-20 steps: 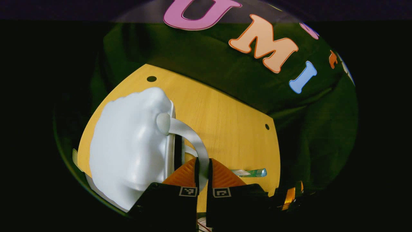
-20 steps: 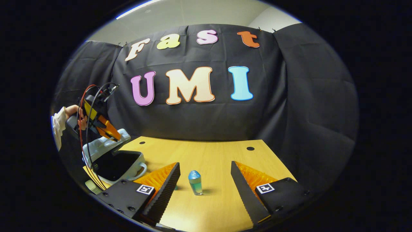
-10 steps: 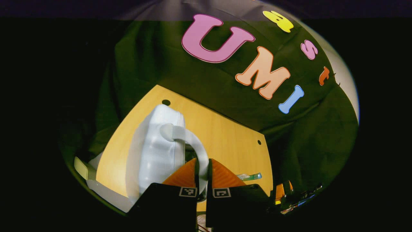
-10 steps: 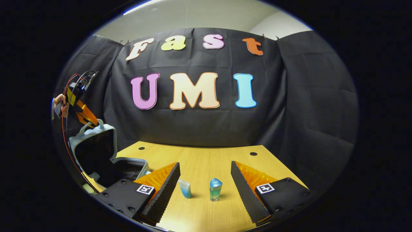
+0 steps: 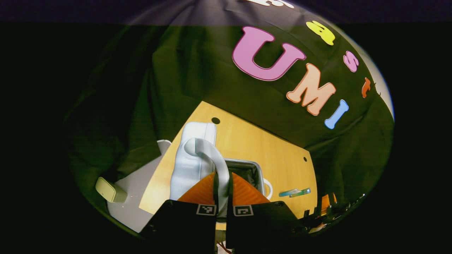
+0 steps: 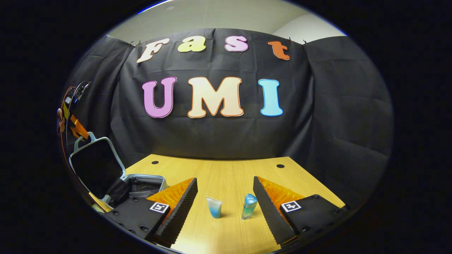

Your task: First open the suitcase, pack the skin care products into it, and then close the suitcase.

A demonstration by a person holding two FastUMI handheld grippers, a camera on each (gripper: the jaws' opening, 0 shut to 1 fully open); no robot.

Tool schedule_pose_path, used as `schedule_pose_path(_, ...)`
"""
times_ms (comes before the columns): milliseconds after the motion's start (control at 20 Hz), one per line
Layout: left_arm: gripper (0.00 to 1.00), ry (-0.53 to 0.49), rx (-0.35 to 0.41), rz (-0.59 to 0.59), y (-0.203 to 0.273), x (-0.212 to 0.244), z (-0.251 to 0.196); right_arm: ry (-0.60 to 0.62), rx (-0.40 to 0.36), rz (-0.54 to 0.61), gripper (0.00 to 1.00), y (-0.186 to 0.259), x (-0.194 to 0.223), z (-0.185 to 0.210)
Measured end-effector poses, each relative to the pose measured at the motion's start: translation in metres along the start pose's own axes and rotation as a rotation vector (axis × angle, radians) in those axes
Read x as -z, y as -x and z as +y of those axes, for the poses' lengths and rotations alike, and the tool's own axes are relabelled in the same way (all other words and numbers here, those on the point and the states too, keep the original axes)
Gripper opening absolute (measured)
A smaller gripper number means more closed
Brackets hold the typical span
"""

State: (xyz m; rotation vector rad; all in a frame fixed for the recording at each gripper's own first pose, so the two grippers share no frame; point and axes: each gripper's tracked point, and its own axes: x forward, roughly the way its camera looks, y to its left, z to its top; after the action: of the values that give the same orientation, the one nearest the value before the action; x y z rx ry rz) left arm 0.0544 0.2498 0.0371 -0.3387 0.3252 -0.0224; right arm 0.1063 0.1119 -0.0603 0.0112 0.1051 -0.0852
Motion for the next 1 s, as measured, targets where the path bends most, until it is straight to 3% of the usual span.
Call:
schedule_pose_path(250, 0.03, 0.027, -0.198, 0.003, 0.003, 0.025, 0.083, -0.023, -0.005, 0.000, 0.99, -0.011, -0.002, 0.019)
schedule_pose_path(350, 0.02, 0.093, -0.248, 0.026, 0.002, 0.051, 0.113, -0.009, -0.009, 0.010, 1.00, -0.013, 0.000, 0.024)
schedule_pose_path(550, 0.02, 0.280, -0.221, 0.073, -0.010, 0.106, 0.139, -0.003, -0.020, 0.013, 0.99, -0.020, -0.005, 0.030)
schedule_pose_path(1000, 0.02, 0.378, -0.230, 0.122, -0.036, 0.162, 0.179, 0.025, -0.030, 0.068, 0.97, -0.032, 0.005, 0.026)
